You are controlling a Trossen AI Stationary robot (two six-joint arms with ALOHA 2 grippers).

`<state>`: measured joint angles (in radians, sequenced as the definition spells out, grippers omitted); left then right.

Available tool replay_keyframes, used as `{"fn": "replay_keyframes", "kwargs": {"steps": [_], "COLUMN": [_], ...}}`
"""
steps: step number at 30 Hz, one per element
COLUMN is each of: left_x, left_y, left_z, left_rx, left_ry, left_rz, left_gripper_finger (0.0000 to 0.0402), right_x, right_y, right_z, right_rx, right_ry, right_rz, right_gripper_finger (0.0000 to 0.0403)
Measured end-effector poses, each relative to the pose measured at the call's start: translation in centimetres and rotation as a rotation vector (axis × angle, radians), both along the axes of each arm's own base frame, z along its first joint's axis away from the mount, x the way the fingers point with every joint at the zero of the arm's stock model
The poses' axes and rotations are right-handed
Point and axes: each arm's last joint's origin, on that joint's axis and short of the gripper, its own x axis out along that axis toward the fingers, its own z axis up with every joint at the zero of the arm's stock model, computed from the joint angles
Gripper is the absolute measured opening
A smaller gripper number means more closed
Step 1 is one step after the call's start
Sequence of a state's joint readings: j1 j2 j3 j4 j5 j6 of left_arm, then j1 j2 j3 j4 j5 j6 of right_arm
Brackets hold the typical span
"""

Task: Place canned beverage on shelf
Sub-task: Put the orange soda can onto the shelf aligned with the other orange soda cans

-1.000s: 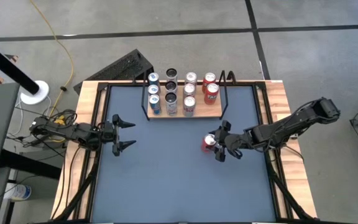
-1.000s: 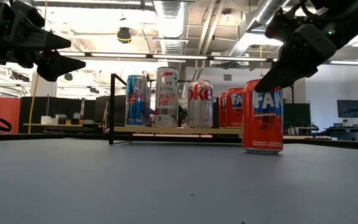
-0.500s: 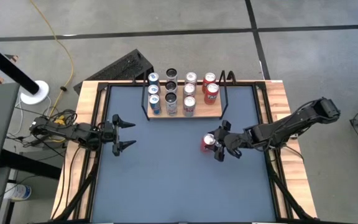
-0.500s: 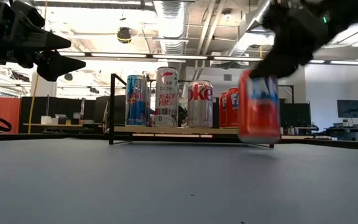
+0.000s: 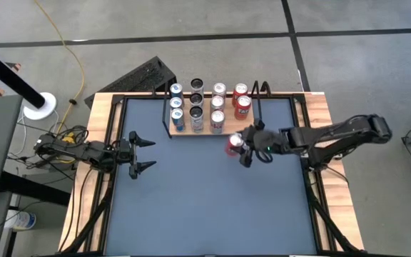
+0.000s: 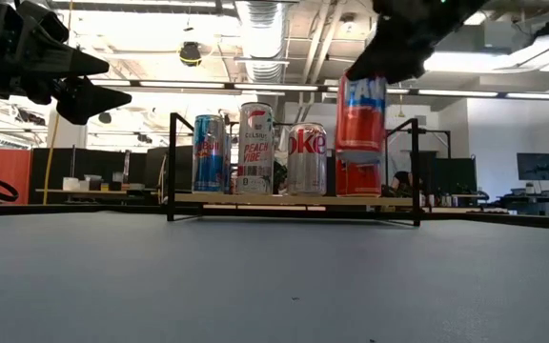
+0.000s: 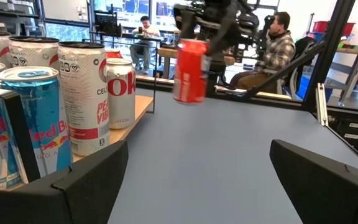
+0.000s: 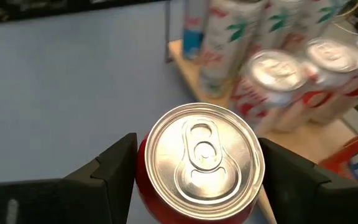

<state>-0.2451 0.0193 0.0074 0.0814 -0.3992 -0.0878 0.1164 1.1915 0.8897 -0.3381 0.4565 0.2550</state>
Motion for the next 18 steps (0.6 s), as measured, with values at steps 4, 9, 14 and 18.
{"fn": "replay_keyframes", "kwargs": {"steps": [4,9,14,18], "left_x": [0.0,0.0,0.0,0.0], "left_y": [0.0,0.0,0.0,0.0], "left_z": [0.0,0.0,0.0,0.0], "left_rx": [-0.002,-0.003,-0.003,0.000], "left_ry": [0.000,0.000,0.000,0.000], "left_rz": [0.000,-0.001,0.000,0.000], "left_gripper_finger": [0.0382,0.0382,0.0382,0.0382], "right_x": [0.2,-0.1,-0.5,-0.6], "right_y": [-2.6,-5.7,-7.6,-8.5], "right_z": [0.3,0.3,0.2,0.0], "right_rx": [0.001,-0.011,-0.003,0.005], "right_ry": [-0.006,0.014,0.029,0.037], "right_rz": [-0.066,-0.126,-0.158,-0.175], "right_gripper_finger": [0.0281,0.0281,0.0281,0.0281]}}
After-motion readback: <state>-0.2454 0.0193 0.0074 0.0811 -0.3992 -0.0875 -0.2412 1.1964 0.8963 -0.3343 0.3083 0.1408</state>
